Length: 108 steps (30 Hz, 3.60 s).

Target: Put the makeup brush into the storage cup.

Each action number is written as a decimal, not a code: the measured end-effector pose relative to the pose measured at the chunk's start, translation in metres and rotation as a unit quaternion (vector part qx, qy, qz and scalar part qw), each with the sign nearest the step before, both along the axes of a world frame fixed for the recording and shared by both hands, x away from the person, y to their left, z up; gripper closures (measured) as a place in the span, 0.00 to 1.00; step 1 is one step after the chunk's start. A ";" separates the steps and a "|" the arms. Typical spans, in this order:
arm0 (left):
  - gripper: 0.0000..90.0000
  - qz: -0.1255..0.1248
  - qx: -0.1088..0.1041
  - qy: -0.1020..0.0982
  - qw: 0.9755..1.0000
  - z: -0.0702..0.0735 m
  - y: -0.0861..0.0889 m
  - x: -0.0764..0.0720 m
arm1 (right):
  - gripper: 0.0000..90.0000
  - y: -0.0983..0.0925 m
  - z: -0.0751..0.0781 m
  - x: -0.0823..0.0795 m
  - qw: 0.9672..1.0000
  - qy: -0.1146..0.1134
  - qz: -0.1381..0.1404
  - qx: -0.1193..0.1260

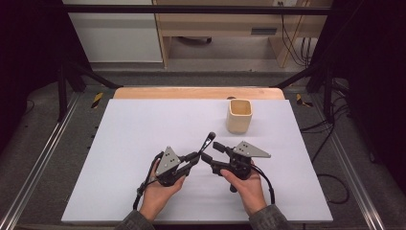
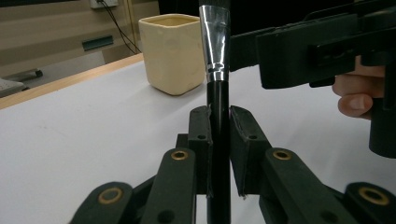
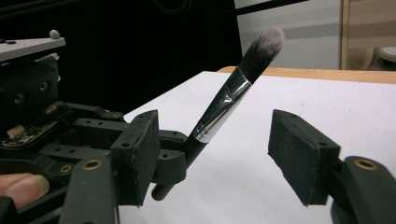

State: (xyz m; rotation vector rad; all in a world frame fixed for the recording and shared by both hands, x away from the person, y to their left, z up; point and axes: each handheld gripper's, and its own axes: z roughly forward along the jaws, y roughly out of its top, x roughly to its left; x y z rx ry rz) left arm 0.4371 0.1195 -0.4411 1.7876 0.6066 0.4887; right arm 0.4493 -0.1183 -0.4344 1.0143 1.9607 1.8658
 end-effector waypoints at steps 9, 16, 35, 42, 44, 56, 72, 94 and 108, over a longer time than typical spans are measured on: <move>0.88 -0.009 0.001 -0.003 1.000 0.000 -0.005 -0.003 | 0.49 0.001 -0.003 0.001 1.000 0.008 0.009 0.009; 0.88 -0.016 0.001 -0.003 1.000 -0.001 -0.009 -0.006 | 0.56 0.000 -0.003 0.001 1.000 0.012 0.009 0.021; 0.88 -0.016 -0.001 -0.007 1.000 0.000 -0.012 -0.008 | 0.73 -0.001 -0.007 0.000 0.999 0.017 0.009 0.047; 0.88 -0.017 -0.001 -0.008 1.000 0.000 -0.012 -0.009 | 0.80 -0.003 -0.007 0.000 0.998 0.019 0.009 0.055; 0.88 -0.017 -0.001 -0.007 1.000 0.000 -0.013 -0.009 | 0.82 -0.003 -0.007 0.000 0.998 0.017 0.012 0.055; 0.77 -0.009 0.000 0.008 1.000 -0.003 -0.013 -0.005 | 0.88 -0.005 -0.006 -0.001 1.000 -0.006 0.008 0.029; 0.47 0.007 -0.012 -0.007 1.000 0.000 0.003 0.005 | 0.88 -0.019 -0.001 0.001 0.997 -0.057 -0.039 -0.045; 0.13 0.090 -0.027 -0.033 0.995 0.011 0.100 0.011 | 0.88 -0.051 0.007 0.002 0.987 -0.096 -0.093 -0.093; 0.07 0.118 -0.049 -0.050 0.991 0.010 0.162 -0.006 | 0.88 -0.067 0.009 0.003 0.980 -0.107 -0.118 -0.116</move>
